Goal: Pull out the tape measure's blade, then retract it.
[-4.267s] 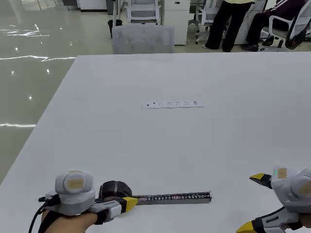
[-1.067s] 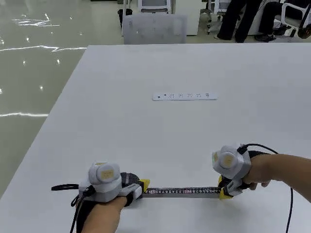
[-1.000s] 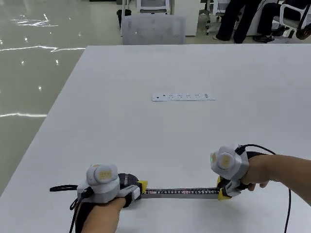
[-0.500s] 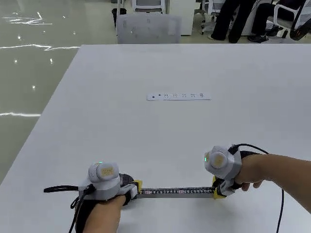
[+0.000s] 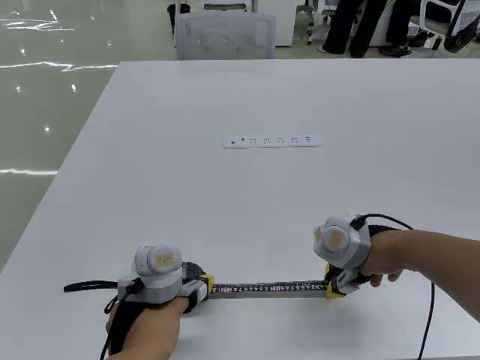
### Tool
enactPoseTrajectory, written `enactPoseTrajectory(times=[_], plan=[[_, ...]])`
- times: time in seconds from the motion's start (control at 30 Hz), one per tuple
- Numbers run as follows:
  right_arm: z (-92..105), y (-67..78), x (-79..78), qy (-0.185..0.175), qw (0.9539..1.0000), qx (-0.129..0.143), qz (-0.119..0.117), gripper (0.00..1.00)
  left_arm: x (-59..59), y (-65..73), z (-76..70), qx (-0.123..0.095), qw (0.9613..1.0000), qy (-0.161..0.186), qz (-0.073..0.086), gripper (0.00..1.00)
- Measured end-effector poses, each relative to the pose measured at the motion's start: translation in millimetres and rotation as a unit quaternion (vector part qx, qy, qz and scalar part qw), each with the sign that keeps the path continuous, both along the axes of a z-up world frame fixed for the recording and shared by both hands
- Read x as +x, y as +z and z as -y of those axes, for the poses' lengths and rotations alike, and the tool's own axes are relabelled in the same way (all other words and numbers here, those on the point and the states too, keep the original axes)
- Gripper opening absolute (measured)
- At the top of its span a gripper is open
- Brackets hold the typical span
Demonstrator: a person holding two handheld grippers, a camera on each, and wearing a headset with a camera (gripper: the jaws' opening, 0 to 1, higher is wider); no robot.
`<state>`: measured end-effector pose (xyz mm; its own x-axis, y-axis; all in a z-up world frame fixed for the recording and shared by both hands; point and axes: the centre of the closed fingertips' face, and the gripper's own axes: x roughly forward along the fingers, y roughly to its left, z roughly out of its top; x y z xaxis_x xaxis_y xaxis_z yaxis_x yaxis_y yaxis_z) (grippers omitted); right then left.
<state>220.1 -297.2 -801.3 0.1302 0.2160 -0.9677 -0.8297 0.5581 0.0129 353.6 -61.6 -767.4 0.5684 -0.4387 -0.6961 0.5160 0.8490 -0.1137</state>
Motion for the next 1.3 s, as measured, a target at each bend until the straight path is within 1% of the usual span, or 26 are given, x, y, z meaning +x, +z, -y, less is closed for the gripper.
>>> enactPoseTrajectory(times=[0.13, 0.2, 0.27, 0.3, 0.37, 0.43, 0.57, 0.7, 0.8, 0.93, 1.0, 1.1, 1.3], plan=[[-0.8, 0.2, -1.1, 0.001, 0.9999, 0.008, 0.01, 0.14, 0.0, -0.3, -1.0, -0.002, 1.0, -0.002, -0.003, 0.6], [-2.8, 1.0, -0.5, 0.03, 0.999, 0.006, 0.031, 0.14, 0.4, 0.2, -2.6, -0.009, 0.9999, -0.001, -0.009, 0.6], [-1.5, 1.9, -2.0, 0.034, 0.9987, 0.008, 0.037, 0.13, 0.2, 0.6, -3.4, -0.014, 0.9998, -0.002, -0.015, 0.6], [-2.0, 2.0, -3.9, 0.039, 0.9986, 0.014, 0.034, 0.13, -0.1, 0.3, -3.0, -0.014, 0.9998, -0.005, -0.016, 0.6], [-2.9, 3.1, -4.4, 0.032, 0.9987, 0.023, 0.032, 0.13, -1.0, 0.1, -2.1, -0.013, 0.9997, -0.009, -0.016, 0.6], [-3.1, 3.0, -2.7, 0.026, 0.9988, 0.026, 0.032, 0.13, -1.3, 0.0, -1.8, -0.012, 0.9997, -0.009, -0.017, 0.6], [-3.3, 3.3, -2.4, 0.029, 0.9986, 0.028, 0.034, 0.14, -1.4, -0.1, -2.1, -0.014, 0.9996, -0.01, -0.02, 0.6], [-0.9, 1.6, 1.4, 0.024, 0.9984, 0.03, 0.042, 0.14, -1.7, -0.2, -2.1, -0.016, 0.9995, -0.011, -0.024, 0.6], [-2.3, 2.3, 1.6, 0.022, 0.9984, 0.033, 0.041, 0.14, -1.9, -0.4, -2.1, -0.016, 0.9994, -0.014, -0.026, 0.6], [-3.4, 2.8, 6.3, 0.018, 0.9979, 0.039, 0.047, 0.14, -1.9, -0.7, -2.6, -0.018, 0.999, -0.022, -0.034, 0.59], [-6.7, 3.6, 7.5, 0.014, 0.9976, 0.048, 0.048, 0.14, -2.6, -0.8, -2.3, -0.017, 0.9989, -0.026, -0.034, 0.59], [-8.8, 3.1, 7.5, 0.017, 0.9977, 0.046, 0.046, 0.14, -3.4, -0.9, -1.9, -0.014, 0.9989, -0.029, -0.034, 0.59], [-8.5, 2.7, 7.2, 0.01, 0.9977, 0.052, 0.044, 0.14, -3.4, -0.7, -1.6, -0.015, 0.9987, -0.032, -0.035, 0.59]])
